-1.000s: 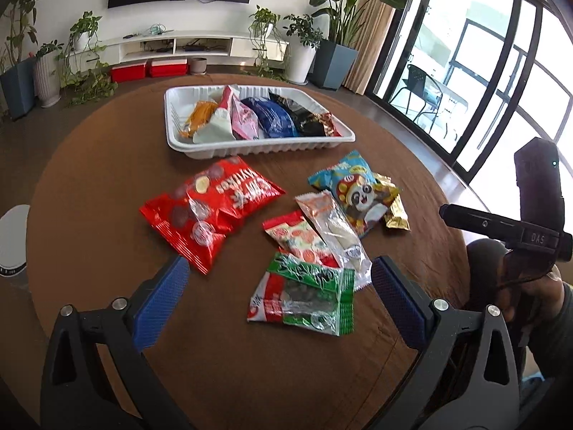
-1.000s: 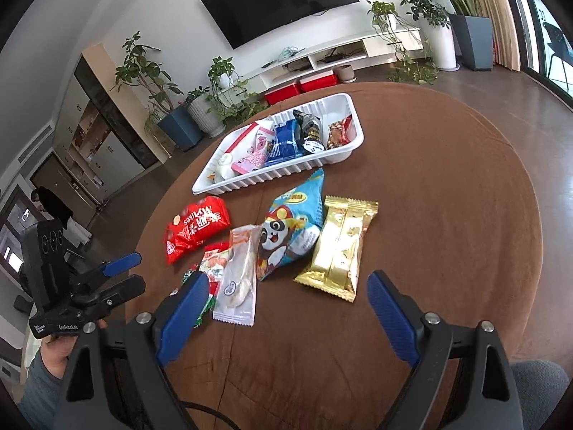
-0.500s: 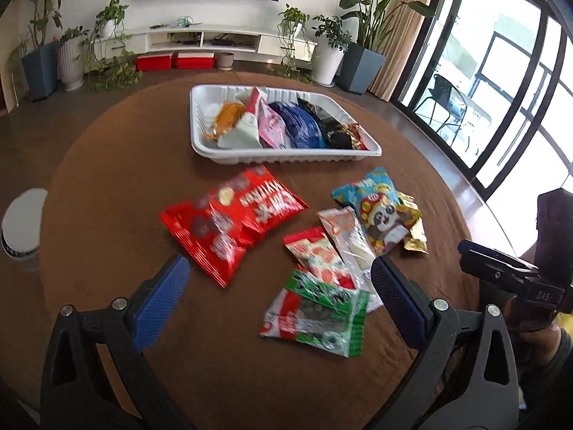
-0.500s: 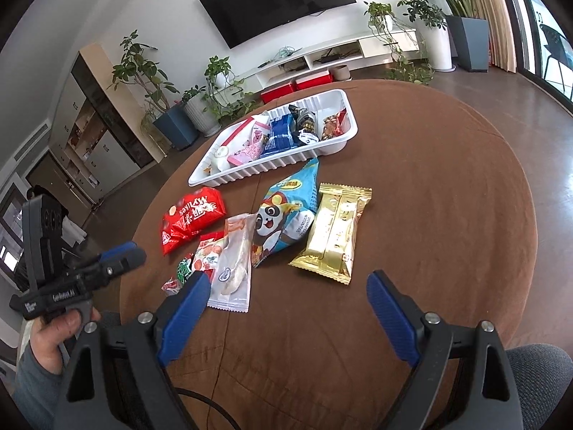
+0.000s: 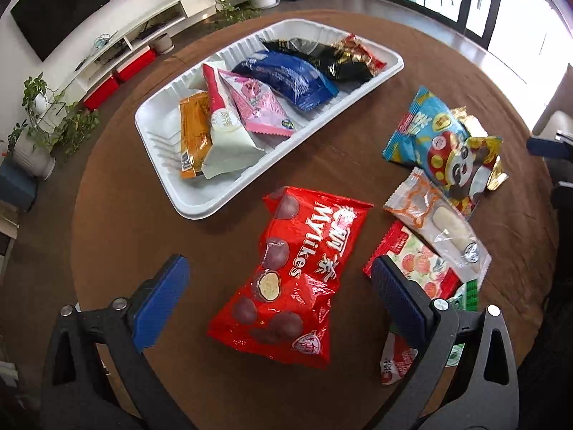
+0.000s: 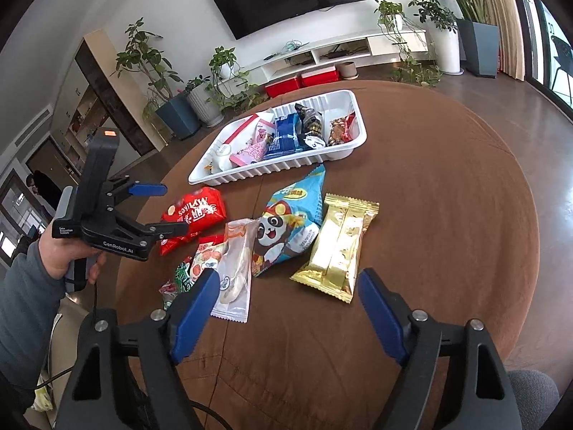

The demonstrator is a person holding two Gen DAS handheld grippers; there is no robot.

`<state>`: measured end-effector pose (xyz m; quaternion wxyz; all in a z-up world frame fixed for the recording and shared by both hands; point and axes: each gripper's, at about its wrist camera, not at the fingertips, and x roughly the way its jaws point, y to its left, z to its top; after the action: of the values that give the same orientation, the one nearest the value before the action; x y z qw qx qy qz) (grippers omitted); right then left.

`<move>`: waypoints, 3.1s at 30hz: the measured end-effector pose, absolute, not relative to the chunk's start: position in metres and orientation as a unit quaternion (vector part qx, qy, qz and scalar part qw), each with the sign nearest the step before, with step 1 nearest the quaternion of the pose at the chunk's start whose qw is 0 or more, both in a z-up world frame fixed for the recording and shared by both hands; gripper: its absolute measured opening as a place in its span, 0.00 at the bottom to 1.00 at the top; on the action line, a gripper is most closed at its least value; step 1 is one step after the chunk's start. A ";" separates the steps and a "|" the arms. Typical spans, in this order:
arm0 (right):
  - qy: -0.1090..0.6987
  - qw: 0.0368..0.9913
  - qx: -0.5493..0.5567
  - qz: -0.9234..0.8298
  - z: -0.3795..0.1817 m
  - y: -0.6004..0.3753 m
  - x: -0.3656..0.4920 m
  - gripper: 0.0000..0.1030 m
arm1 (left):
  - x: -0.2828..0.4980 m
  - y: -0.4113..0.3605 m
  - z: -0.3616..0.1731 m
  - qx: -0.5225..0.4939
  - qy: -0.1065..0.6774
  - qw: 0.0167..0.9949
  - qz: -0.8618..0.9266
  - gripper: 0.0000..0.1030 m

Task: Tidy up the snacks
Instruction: 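Withdraw both tools to the pile and lower the left tool onto the red Mylikes bag, then grasp the red Mylikes bag with the left tool while the right tool reaches the panda bag, then grasp the blue-yellow panda bag with the right tool and lift both bags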

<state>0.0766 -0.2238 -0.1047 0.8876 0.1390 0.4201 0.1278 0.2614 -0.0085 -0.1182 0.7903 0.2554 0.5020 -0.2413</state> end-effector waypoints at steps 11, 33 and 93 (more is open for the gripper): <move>0.434 0.879 0.128 0.151 -0.104 -0.207 0.094 0.76 | 0.284 -0.011 -0.147 0.231 0.543 0.760 -0.273 0.73; 0.484 0.856 0.107 0.147 -0.109 -0.201 0.135 0.75 | 0.266 0.016 -0.148 0.123 0.536 0.787 -0.280 0.41; 0.510 0.838 0.107 0.161 -0.096 -0.197 0.178 0.36 | 0.227 0.055 -0.120 -0.047 0.488 0.831 -0.263 0.39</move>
<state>0.1778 -0.1972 -0.0964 0.8380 0.1073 0.5102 0.1608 0.2274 0.0552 -0.1199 0.8309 -0.0468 0.4882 -0.2628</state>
